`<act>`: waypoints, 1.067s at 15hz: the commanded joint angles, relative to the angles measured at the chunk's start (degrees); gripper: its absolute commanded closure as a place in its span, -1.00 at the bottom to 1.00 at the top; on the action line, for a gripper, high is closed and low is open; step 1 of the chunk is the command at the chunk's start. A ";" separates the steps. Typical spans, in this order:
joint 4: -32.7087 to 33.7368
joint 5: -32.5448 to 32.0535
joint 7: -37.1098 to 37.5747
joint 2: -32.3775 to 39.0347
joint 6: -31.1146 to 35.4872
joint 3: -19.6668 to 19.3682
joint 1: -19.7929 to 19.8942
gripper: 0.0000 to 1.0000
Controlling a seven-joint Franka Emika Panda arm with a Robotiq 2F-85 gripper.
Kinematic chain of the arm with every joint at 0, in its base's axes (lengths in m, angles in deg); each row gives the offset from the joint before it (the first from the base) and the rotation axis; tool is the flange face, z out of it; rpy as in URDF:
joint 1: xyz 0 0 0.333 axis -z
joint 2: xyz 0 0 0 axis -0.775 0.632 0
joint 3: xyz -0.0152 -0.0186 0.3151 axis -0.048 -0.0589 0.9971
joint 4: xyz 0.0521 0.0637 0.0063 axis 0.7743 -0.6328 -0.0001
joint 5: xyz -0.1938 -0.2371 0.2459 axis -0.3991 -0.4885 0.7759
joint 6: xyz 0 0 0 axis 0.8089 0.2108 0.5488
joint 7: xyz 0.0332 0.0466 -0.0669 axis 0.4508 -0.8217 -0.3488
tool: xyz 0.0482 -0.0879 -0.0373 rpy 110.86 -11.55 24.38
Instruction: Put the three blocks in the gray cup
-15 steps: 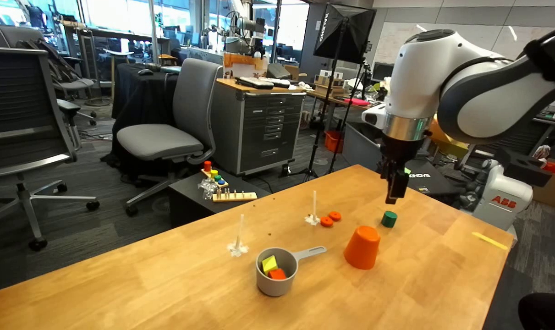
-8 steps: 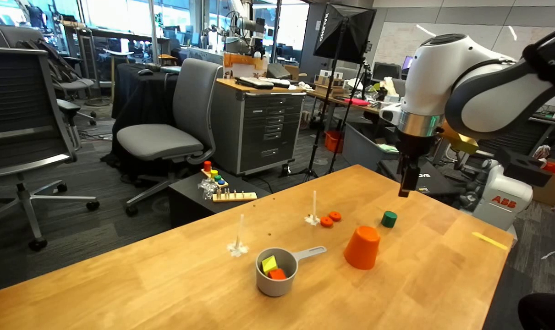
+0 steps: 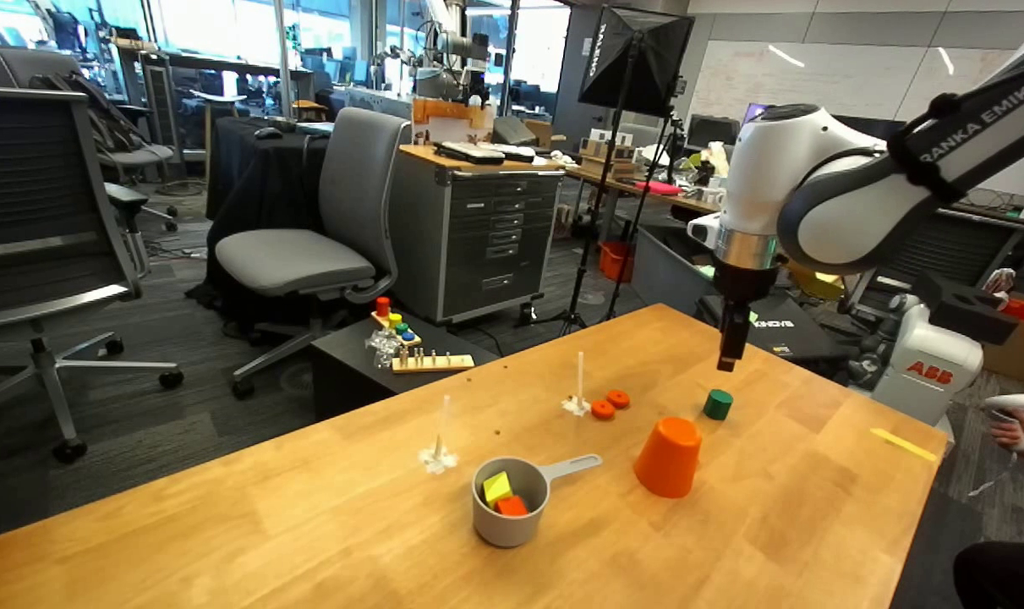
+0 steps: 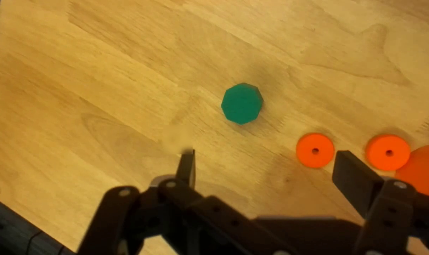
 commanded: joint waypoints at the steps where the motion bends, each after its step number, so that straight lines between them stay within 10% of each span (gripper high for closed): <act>1: 7.03 3.07 -3.06 5.69 -1.21 1.13 1.89 -1.00; 14: 8.58 8.90 -4.83 12.45 -1.21 1.46 7.30 -1.00; 15: 8.61 8.73 -4.85 12.73 -0.68 1.42 7.39 -0.50; 16: 8.75 8.75 -4.75 12.93 -0.51 1.47 7.42 -0.47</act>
